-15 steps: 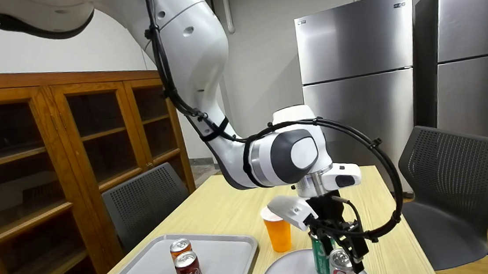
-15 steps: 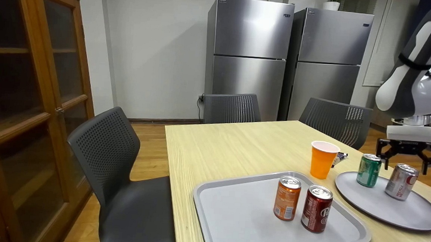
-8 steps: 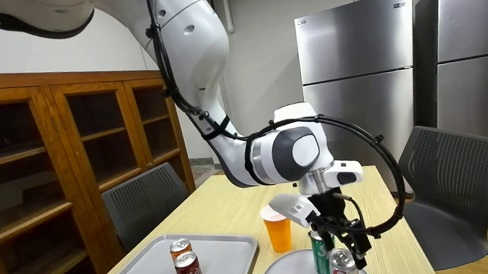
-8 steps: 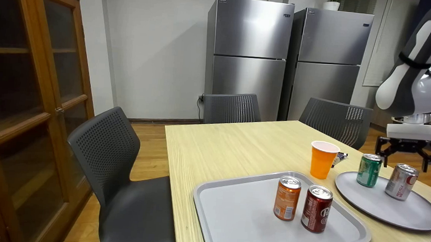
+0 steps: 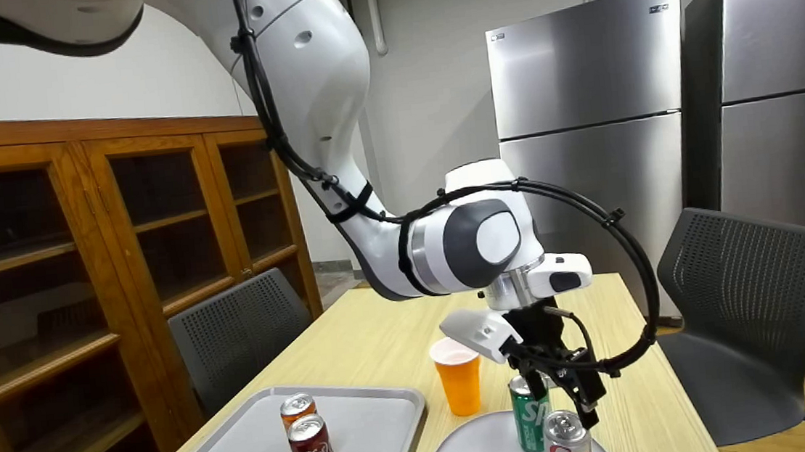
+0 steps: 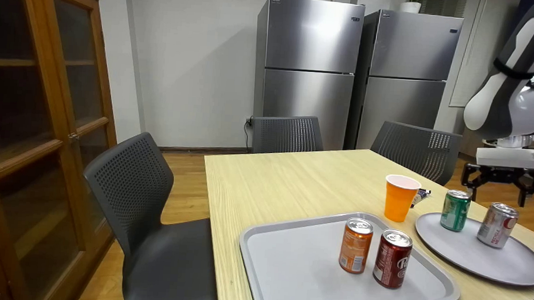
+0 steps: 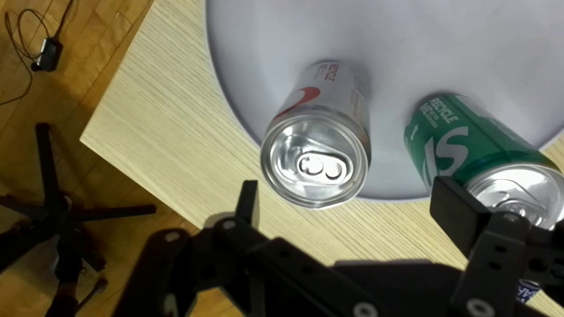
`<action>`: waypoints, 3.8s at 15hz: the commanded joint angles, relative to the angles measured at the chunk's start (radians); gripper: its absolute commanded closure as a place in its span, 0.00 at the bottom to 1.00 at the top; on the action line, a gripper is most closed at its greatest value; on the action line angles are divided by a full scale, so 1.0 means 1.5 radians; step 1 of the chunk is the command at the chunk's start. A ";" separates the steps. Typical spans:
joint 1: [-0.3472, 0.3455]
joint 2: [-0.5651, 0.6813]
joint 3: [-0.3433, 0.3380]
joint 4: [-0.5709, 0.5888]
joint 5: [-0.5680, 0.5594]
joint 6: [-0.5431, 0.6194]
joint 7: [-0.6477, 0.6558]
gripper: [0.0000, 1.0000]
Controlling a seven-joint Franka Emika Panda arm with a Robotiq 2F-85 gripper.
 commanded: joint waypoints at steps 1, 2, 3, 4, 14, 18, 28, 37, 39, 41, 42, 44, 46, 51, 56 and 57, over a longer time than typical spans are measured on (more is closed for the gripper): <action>0.030 -0.049 -0.018 -0.035 -0.018 0.006 0.019 0.00; 0.039 -0.056 -0.023 -0.039 -0.024 0.009 0.025 0.00; 0.047 -0.064 -0.027 -0.044 -0.029 0.010 0.029 0.00; 0.055 -0.071 -0.033 -0.048 -0.035 0.011 0.035 0.00; 0.145 -0.156 -0.080 -0.119 -0.166 0.035 0.138 0.00; 0.171 -0.205 -0.070 -0.153 -0.237 0.029 0.186 0.00; 0.126 -0.211 -0.013 -0.149 -0.243 0.012 0.176 0.00; 0.043 -0.232 0.122 -0.178 -0.075 0.077 -0.127 0.00; 0.033 -0.236 0.150 -0.180 -0.034 0.068 -0.191 0.00; 0.027 -0.236 0.172 -0.181 -0.003 0.065 -0.244 0.00; 0.026 -0.237 0.182 -0.181 0.008 0.063 -0.264 0.00; 0.025 -0.237 0.199 -0.182 0.029 0.060 -0.299 0.00; 0.025 -0.238 0.218 -0.185 0.050 0.059 -0.332 0.00; 0.028 -0.243 0.263 -0.196 0.097 0.055 -0.404 0.00; 0.039 -0.245 0.296 -0.207 0.106 0.055 -0.438 0.00; 0.040 -0.245 0.301 -0.210 0.106 0.055 -0.440 0.00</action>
